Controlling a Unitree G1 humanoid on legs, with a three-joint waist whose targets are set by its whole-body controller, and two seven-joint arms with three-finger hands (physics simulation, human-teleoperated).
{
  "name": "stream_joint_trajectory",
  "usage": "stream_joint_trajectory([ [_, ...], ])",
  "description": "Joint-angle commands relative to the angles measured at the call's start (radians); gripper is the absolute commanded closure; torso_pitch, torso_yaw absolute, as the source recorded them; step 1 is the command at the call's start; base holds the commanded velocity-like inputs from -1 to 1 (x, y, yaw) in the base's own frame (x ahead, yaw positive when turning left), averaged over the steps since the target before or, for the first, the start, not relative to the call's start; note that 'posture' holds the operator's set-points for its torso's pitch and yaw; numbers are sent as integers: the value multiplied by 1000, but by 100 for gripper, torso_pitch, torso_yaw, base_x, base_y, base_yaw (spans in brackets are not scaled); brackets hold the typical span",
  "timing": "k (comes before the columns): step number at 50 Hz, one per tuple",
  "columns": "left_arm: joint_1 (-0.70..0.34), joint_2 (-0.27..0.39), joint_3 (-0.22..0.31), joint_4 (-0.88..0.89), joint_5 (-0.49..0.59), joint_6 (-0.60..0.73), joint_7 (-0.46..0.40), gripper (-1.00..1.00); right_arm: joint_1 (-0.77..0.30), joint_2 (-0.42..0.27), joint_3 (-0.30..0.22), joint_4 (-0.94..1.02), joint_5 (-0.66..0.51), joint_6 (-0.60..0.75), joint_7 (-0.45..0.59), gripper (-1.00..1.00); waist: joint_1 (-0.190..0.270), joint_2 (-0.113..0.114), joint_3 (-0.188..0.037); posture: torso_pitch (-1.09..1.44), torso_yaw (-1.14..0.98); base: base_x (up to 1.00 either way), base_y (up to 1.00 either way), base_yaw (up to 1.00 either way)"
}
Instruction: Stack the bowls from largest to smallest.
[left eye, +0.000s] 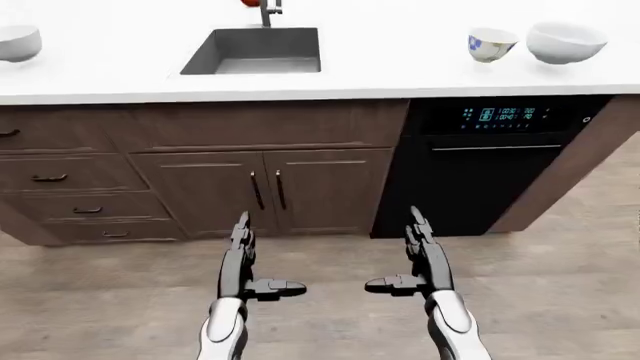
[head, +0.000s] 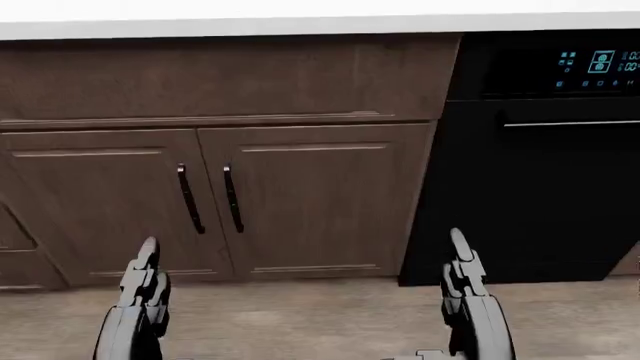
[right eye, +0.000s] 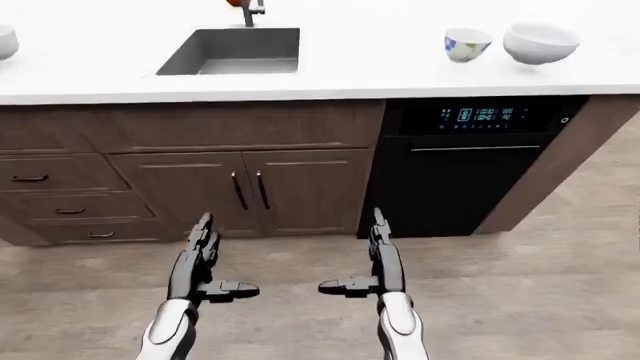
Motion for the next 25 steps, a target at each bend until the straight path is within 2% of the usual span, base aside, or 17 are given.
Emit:
stream_joint_trajectory([
  [1, -33, 4, 4, -92, -6, -61, -1, -100, -33, -8, -8, -92, 7, -47, 2, -100, -2, -8, -1, 0, 0, 0, 0, 0],
  [3, -23, 3, 0, -118, -4, -50, -3, -100, -33, -9, -10, -102, 7, -40, 3, -100, 7, -1, -62, 0, 0, 0, 0, 0],
  [4, -18, 3, 1, -136, -9, -42, -5, -100, -30, -8, -8, -117, 5, -29, 2, -100, 7, -1, -53, 0, 0, 0, 0, 0],
  [5, -12, 2, 0, -161, -9, -24, -4, -100, -29, -8, -7, -115, 3, -33, 2, -100, 6, -7, -17, 0, 0, 0, 0, 0],
  [7, -8, 1, -4, -189, -5, -7, -3, -100, -27, -5, -4, -106, 0, -42, 3, -100, 6, -8, -69, 0, 0, 0, 0, 0],
  [8, -7, 0, -5, -195, -4, -3, -3, -100, -29, -5, -5, -98, 0, -48, 3, -100, 7, -8, -74, 0, 0, 0, 0, 0],
  [11, -12, 0, -17, -244, 5, 55, -7, -100, -36, -4, -1, -110, -3, -35, 0, -100, 8, -7, -76, 0, 0, 0, 0, 0],
  [13, -50, 4, -7, -272, -1, 111, -5, -100, -51, -7, -2, -132, -3, -6, -2, -100, 8, -5, -79, 0, 0, 0, 0, 0],
  [17, -114, 9, -1, -415, -23, 290, -3, -100, -86, -10, -4, -214, -4, 91, -10, -100, 9, -3, -86, 0, 0, 0, 0, 0],
  [23, -208, 36, 20, -571, -22, 503, 1, -100, -186, -28, -27, -411, 23, 349, -13, -100, 8, -3, -94, 0, 0, 0, 0, 0],
  [25, -234, 43, 33, -608, -29, 556, -2, -100, -214, -25, -46, -450, 71, 375, -6, -100, 9, -2, -96, 0, 0, 0, 0, 0],
])
